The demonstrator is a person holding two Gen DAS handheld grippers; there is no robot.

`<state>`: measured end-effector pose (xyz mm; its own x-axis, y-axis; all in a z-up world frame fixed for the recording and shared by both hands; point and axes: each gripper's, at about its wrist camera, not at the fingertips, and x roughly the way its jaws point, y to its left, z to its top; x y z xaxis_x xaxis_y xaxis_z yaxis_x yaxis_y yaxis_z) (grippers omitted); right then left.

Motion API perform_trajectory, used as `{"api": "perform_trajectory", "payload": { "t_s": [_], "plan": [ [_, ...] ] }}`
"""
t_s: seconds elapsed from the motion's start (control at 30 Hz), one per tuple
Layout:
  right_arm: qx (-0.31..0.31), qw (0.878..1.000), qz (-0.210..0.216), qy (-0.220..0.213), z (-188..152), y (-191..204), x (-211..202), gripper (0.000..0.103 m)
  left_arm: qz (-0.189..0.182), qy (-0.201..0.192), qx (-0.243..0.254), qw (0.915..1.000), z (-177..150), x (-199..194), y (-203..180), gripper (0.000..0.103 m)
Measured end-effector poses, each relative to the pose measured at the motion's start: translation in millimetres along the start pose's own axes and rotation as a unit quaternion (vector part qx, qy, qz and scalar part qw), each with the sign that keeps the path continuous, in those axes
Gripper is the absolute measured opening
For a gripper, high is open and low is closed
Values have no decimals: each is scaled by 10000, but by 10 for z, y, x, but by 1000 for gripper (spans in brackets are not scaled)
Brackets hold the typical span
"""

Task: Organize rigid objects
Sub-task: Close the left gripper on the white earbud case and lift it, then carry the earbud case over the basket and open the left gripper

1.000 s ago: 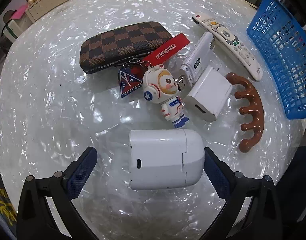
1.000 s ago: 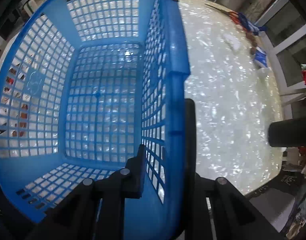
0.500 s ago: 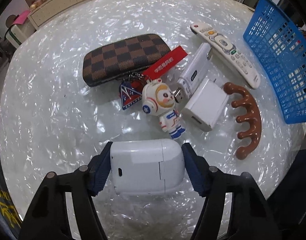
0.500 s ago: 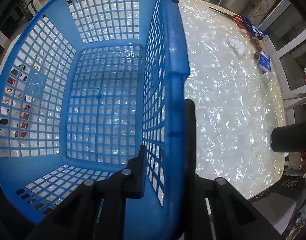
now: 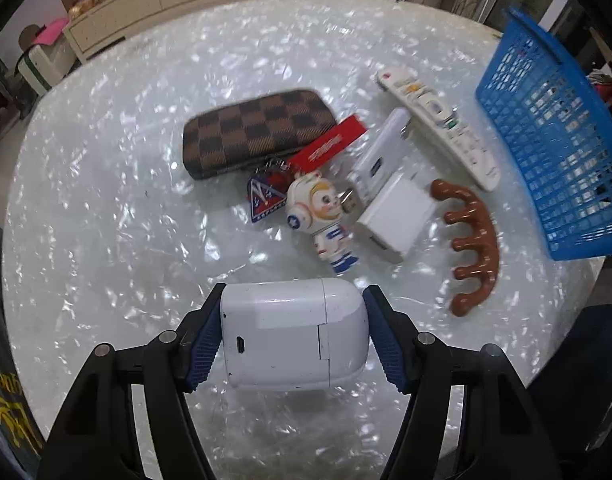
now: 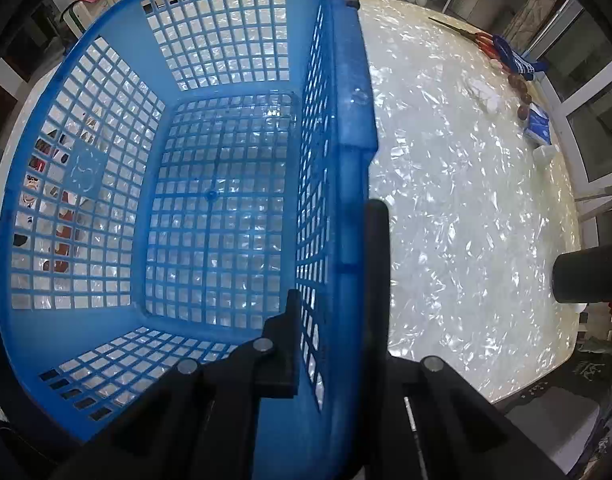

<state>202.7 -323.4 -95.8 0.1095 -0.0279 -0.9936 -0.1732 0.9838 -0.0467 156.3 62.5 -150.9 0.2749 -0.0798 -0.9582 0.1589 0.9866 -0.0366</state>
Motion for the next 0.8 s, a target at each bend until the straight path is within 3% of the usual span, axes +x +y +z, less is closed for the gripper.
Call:
{"api": "perform_trajectory", "payload": {
  "t_s": [0.2,0.43,0.8],
  "plan": [
    [-26,9999,100,-45,-77,37,-8,6,-161,-363,281,9988,86,-452,-197,71],
    [-179,9994,237,-170,-118,54,-11,4,-354,-905,793,9921,441,-992,-722,71],
    [-351,9980,415,-331,-119,23,0,3,-467,-1169,1670,9779,887,-1240,-1555,71]
  ]
}}
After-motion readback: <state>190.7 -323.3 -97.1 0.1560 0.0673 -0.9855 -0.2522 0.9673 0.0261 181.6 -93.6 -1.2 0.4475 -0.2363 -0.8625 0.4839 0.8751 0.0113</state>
